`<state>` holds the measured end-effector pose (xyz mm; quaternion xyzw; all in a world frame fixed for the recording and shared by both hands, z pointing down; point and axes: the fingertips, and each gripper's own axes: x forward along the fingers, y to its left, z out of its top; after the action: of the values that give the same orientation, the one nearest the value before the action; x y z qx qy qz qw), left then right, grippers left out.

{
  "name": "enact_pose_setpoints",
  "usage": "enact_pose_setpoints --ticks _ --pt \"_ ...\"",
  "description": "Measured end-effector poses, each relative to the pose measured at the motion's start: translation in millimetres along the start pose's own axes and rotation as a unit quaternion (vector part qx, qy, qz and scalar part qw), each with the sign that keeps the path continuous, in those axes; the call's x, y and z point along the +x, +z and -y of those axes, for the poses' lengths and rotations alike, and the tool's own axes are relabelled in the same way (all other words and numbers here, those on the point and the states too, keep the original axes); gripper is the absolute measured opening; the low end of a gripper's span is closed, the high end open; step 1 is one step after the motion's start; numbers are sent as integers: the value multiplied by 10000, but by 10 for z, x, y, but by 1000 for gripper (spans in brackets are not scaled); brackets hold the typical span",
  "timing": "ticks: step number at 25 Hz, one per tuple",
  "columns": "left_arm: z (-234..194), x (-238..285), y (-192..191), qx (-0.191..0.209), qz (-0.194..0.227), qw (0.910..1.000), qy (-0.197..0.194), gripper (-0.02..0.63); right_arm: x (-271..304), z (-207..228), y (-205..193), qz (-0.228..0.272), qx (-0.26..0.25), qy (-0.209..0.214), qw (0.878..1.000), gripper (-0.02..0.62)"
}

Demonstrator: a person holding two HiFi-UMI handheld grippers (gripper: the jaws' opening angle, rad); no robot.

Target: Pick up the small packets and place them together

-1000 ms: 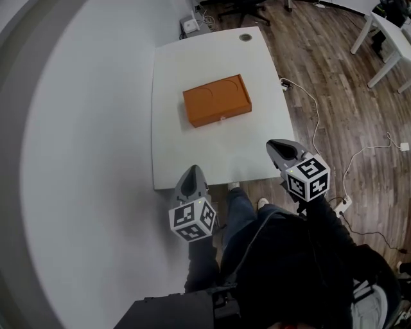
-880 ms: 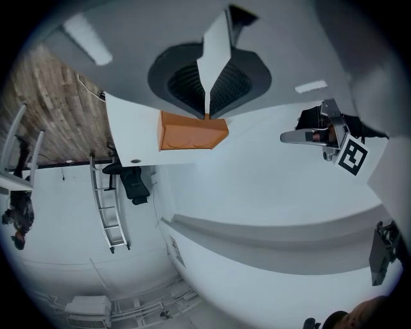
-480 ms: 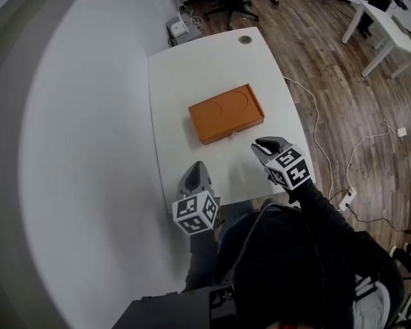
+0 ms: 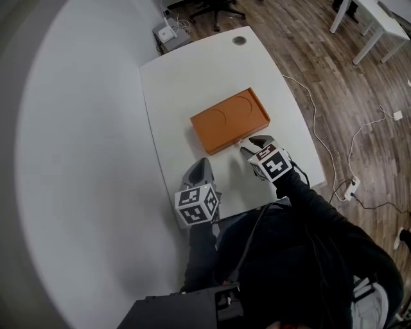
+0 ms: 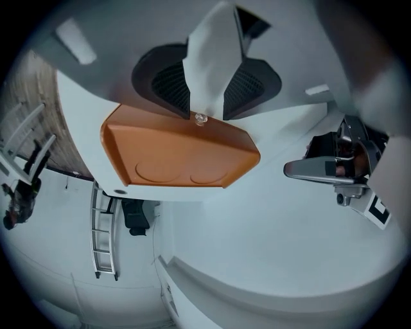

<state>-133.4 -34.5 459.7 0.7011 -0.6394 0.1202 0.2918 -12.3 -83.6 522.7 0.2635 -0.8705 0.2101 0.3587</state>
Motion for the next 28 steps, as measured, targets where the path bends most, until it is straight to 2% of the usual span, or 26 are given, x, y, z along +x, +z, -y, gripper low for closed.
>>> enact_pose_setpoints --ticks 5,7,12,17,23,24,28 --pt "-22 242 116 121 -25 9995 -290 0 239 61 -18 -220 239 -134 9994 144" --pt "-40 335 117 132 -91 9992 -375 55 311 88 -26 -272 333 -227 9988 144" --pt "-210 480 55 182 -271 9994 -127 57 389 139 -39 -200 562 -585 9965 144" --pt "-244 574 33 278 -302 9990 -152 57 461 201 -57 -167 596 -787 9950 121" --pt "-308 571 79 644 -302 9974 88 57 488 179 -44 -185 604 -843 9944 94" --pt "-323 583 83 652 -299 9974 107 56 502 175 -35 -160 555 -853 9947 67" --pt "-322 592 73 549 -287 9981 59 55 505 174 -47 -143 451 -820 9955 66"
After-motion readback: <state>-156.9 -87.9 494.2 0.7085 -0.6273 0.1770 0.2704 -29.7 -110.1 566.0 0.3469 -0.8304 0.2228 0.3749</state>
